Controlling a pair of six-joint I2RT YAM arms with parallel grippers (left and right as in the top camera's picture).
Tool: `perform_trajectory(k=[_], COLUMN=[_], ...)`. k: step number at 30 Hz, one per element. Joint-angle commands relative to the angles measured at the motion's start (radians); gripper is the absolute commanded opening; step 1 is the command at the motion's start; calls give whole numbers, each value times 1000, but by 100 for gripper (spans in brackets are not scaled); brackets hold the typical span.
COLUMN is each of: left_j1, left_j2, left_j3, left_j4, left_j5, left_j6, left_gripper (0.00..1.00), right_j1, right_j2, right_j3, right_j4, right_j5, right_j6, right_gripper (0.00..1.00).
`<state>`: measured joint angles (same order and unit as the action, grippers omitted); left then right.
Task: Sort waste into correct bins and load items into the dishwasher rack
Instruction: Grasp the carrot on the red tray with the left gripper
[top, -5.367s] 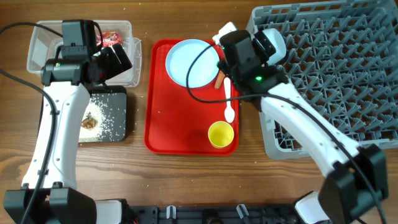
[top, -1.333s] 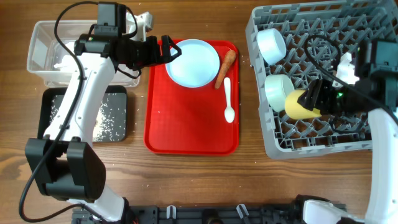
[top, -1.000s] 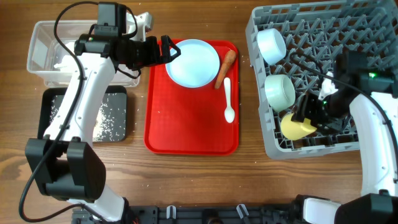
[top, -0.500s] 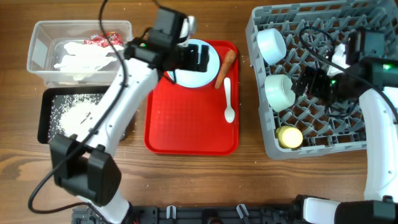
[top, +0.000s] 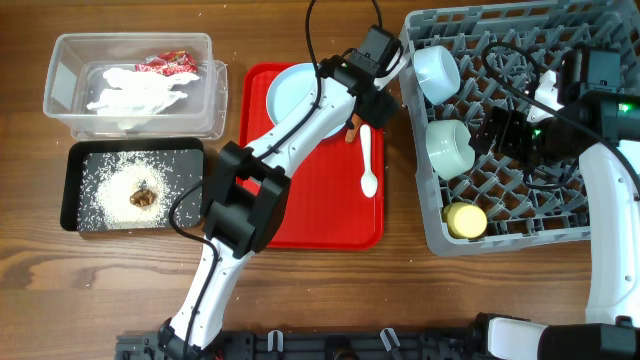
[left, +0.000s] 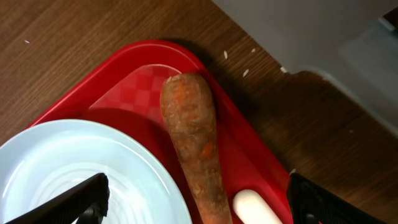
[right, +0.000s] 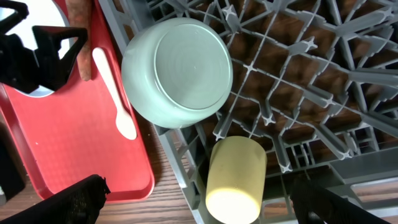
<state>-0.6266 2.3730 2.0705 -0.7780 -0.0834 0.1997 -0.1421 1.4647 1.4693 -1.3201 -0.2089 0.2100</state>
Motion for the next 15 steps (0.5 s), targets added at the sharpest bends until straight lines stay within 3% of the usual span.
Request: perform_trajectory(k=[1, 4, 8, 12, 15], left_j1=[7, 7, 7, 10, 14], left_j2=[63, 78, 112, 130, 130], left_j3=[28, 28, 28, 28, 25], left_j4=[57, 103, 132, 130, 128], left_j5=[-11, -11, 0, 0, 1], left_j6=[32, 32, 32, 28, -38], left_gripper=[85, 76, 74, 62, 55], right_j1=[-2, -2, -2, -2, -1], right_j2=[-16, -16, -16, -16, -16], right_j3=[15, 15, 15, 15, 15], right_j4=[-2, -5, -16, -25, -24], right_j5=[3, 3, 21, 32, 32], right_j6=[-26, -26, -27, -26, -26], right_gripper=[98, 98, 98, 98, 98])
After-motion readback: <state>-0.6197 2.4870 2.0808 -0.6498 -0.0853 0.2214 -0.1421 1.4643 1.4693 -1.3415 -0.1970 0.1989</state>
